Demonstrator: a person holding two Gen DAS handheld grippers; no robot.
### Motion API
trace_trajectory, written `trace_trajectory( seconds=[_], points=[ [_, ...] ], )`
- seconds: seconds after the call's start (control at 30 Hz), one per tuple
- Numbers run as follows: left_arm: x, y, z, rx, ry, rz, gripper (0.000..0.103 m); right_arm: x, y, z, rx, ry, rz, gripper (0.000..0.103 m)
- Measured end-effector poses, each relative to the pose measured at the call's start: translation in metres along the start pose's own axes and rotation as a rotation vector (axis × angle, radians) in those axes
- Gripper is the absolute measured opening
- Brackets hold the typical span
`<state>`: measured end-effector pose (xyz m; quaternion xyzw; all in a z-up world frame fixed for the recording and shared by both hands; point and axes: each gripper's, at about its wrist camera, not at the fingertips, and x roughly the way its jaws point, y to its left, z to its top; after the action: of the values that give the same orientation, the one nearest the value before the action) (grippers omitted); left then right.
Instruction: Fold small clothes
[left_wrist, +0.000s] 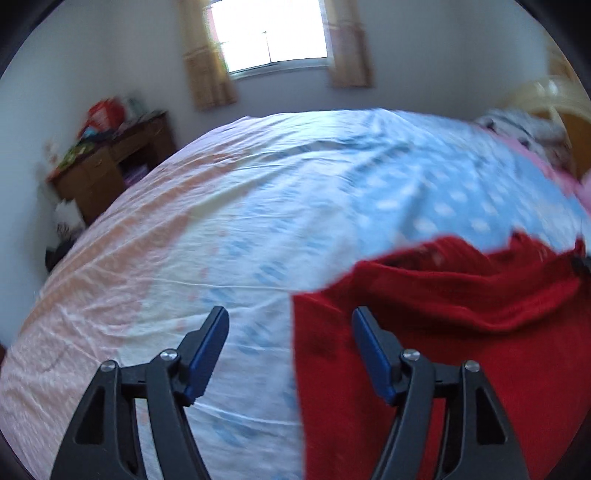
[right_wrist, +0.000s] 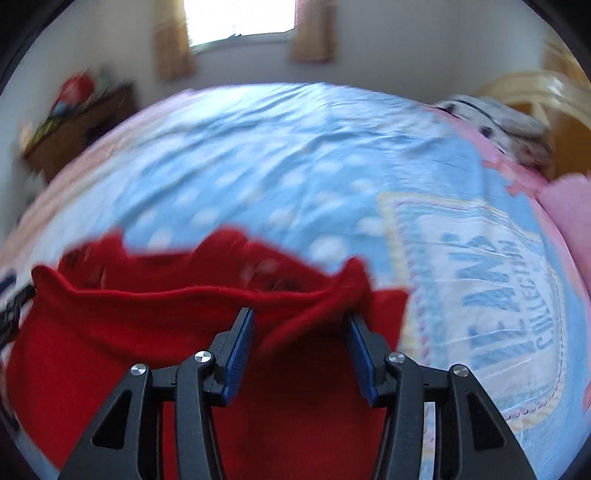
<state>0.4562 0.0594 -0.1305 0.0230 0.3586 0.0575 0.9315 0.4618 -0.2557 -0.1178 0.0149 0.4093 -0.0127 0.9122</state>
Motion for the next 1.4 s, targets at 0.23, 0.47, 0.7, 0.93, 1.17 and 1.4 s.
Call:
trace_trajectory(
  seconds=[0.23, 0.47, 0.7, 0.93, 1.17, 1.4],
  points=[
    [-0.024, 0.017, -0.028, -0.029, -0.010, -0.012, 0.077, -0.034, -0.007, -0.040, -0.008, -0.022, 0.053, 0.051],
    [-0.042, 0.018, -0.066, -0.047, -0.008, -0.025, 0.081, -0.055, -0.023, -0.084, -0.039, 0.005, 0.040, 0.051],
    [-0.044, 0.020, -0.074, -0.071, -0.011, -0.028, 0.092, -0.078, -0.052, -0.127, 0.054, 0.042, 0.125, 0.038],
    [-0.037, 0.026, -0.078, -0.097, 0.029, -0.088, 0.099, -0.083, -0.041, -0.146, 0.004, 0.059, 0.153, 0.009],
    [-0.029, 0.031, -0.081, -0.138, 0.080, -0.122, 0.103, -0.086, -0.040, -0.159, -0.032, 0.041, 0.121, 0.008],
    [-0.034, 0.028, -0.087, -0.122, 0.094, -0.098, 0.103, -0.117, -0.016, -0.137, -0.080, -0.070, 0.044, 0.040]
  ],
)
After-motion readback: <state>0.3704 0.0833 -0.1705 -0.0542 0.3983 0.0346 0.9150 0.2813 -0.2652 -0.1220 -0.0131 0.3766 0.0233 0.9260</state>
